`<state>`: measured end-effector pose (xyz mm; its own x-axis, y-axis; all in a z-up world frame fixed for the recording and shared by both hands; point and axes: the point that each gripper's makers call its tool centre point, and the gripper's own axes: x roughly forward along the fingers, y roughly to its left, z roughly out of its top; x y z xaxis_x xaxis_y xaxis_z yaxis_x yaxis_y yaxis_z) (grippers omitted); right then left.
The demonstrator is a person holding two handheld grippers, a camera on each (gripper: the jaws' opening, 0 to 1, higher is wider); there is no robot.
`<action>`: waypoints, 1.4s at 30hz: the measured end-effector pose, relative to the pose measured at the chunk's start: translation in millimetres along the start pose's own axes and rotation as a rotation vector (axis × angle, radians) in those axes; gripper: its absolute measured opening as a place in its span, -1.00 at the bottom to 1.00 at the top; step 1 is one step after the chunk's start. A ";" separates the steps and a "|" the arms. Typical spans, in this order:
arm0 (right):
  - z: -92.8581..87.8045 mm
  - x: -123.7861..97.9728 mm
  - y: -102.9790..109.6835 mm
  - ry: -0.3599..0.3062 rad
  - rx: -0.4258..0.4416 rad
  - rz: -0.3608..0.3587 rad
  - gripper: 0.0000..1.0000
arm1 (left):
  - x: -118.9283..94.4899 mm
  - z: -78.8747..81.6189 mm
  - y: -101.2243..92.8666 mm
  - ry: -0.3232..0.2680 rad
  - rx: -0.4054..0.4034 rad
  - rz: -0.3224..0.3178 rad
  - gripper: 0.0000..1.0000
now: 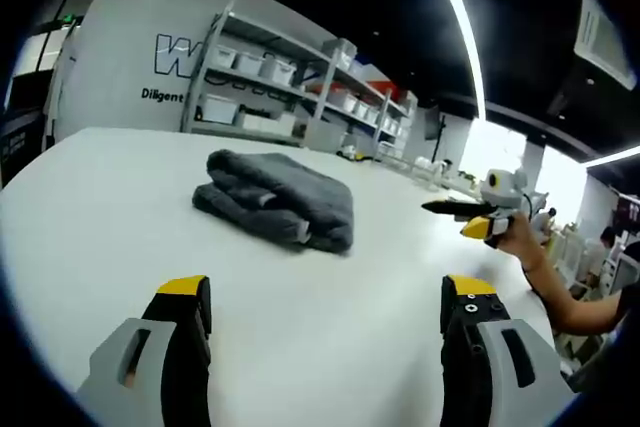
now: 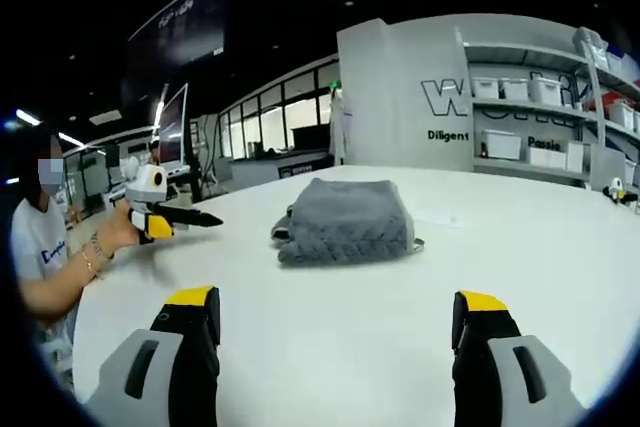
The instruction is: Open the folded towel by lifting each exposed corner and separating the folded layers until the towel lies flat within the target outline without major curled edges
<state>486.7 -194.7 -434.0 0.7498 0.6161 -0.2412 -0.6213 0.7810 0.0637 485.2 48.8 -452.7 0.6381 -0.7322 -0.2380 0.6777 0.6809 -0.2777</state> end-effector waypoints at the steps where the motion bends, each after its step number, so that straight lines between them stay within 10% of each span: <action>1: 2.3 0.6 1.5 -0.013 -0.013 0.007 0.97 | 0.3 0.8 1.0 0.000 0.000 -0.001 0.87; 9: 25.2 4.6 11.3 -0.152 -0.075 0.039 0.95 | -0.6 1.6 -1.0 -0.004 0.002 -0.004 0.87; 15: 27.9 8.3 13.5 -0.190 -0.082 0.040 0.54 | -0.5 3.4 -1.9 -0.011 -0.001 -0.011 0.87; 22: 26.6 16.6 28.2 -0.171 -0.276 0.020 0.15 | 0.2 5.1 1.9 -0.010 -0.002 -0.008 0.87; 42: 15.9 41.6 41.8 -0.097 -0.348 0.014 -0.07 | 1.1 2.1 -8.3 0.020 0.054 -0.015 0.87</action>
<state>495.6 -134.8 -426.0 0.7484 0.6465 -0.1484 -0.6594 0.7012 -0.2711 481.0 42.4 -448.7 0.6202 -0.7425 -0.2531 0.7066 0.6690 -0.2308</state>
